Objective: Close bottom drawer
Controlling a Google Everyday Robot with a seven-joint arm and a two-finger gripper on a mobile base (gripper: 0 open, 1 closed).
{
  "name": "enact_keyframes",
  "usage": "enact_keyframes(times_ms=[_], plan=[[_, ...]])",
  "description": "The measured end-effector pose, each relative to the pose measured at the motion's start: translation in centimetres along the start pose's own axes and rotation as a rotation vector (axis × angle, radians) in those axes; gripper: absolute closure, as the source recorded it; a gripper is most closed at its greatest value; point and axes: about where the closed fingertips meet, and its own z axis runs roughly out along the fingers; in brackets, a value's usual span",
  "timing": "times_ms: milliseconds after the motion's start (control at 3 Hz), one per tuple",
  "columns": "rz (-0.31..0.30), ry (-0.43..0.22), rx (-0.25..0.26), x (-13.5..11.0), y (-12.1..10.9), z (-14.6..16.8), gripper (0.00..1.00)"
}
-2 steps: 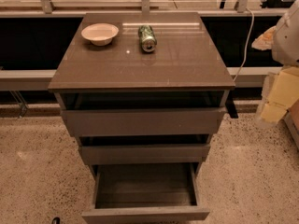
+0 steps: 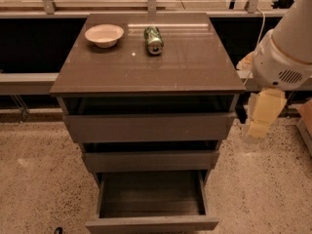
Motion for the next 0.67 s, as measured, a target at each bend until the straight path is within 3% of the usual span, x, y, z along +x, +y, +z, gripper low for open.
enact_keyframes(times_ms=[333,667], plan=[[-0.103,-0.106,-0.065,-2.4,3.1,5.4,0.0],[-0.112,-0.297,-0.14,-2.7,8.1,12.4,0.0]])
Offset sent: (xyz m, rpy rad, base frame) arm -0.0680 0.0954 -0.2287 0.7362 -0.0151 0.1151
